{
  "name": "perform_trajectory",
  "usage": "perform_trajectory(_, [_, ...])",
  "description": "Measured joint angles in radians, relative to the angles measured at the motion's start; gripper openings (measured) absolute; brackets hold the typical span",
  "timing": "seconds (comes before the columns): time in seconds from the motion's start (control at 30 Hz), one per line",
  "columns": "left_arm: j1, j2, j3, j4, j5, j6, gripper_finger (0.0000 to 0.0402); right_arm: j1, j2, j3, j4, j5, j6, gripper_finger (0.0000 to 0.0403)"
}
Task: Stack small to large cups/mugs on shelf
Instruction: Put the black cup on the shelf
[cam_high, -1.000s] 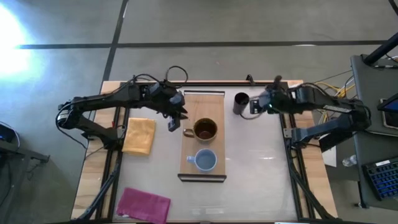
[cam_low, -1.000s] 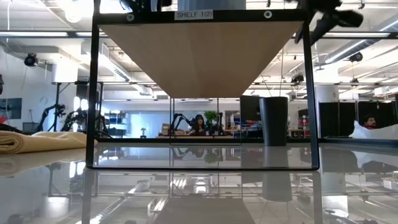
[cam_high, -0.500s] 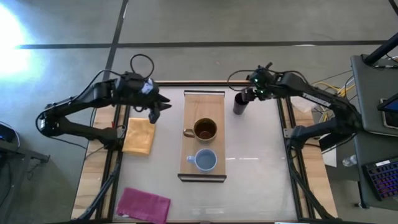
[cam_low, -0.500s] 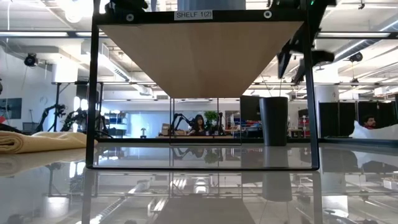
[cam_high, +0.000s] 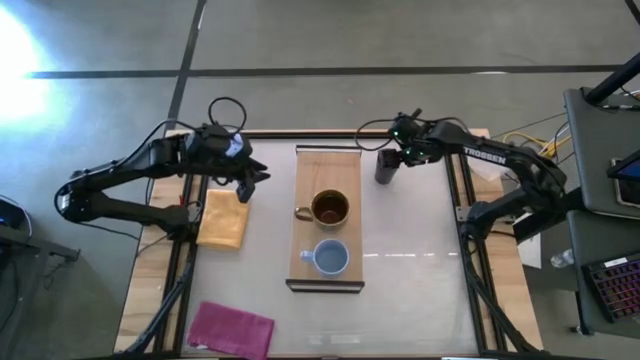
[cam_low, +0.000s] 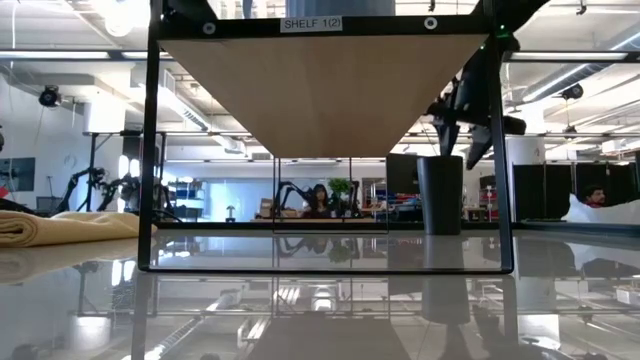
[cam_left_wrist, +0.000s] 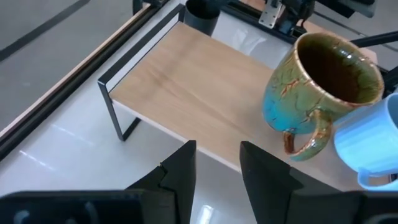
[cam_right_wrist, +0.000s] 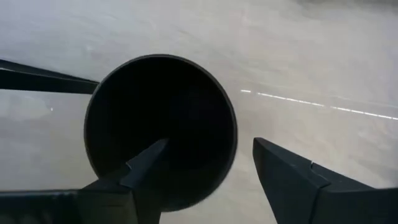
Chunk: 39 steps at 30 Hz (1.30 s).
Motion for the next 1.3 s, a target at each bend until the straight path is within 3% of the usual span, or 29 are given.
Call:
perform_trajectory(0.17, [0.000,0.017,-0.008,-0.001,0.000,0.000,0.0109,-0.001,0.021,-0.001,0.006,0.000,0.000,0.0190])
perform_trajectory(0.57, [0.000,0.027,-0.006,0.000,0.000,0.001,0.0109,0.000,0.031,0.001,0.010,0.004,-0.073,0.0018])
perform_trajectory(0.7, [0.000,0.020,-0.006,0.000,0.000,0.001,0.0109,0.003,0.014,0.064,-0.073,-0.002,-0.131,0.0010])
perform_trajectory(0.97, [0.000,0.014,-0.008,-0.008,-0.002,0.012,0.0109,0.082,-0.040,0.321,-0.320,0.001,-0.153,0.0009])
perform_trajectory(1.3, [0.000,0.030,-0.007,-0.005,-0.005,0.027,0.0109,0.253,0.057,0.699,-0.443,0.158,-0.120,0.0009])
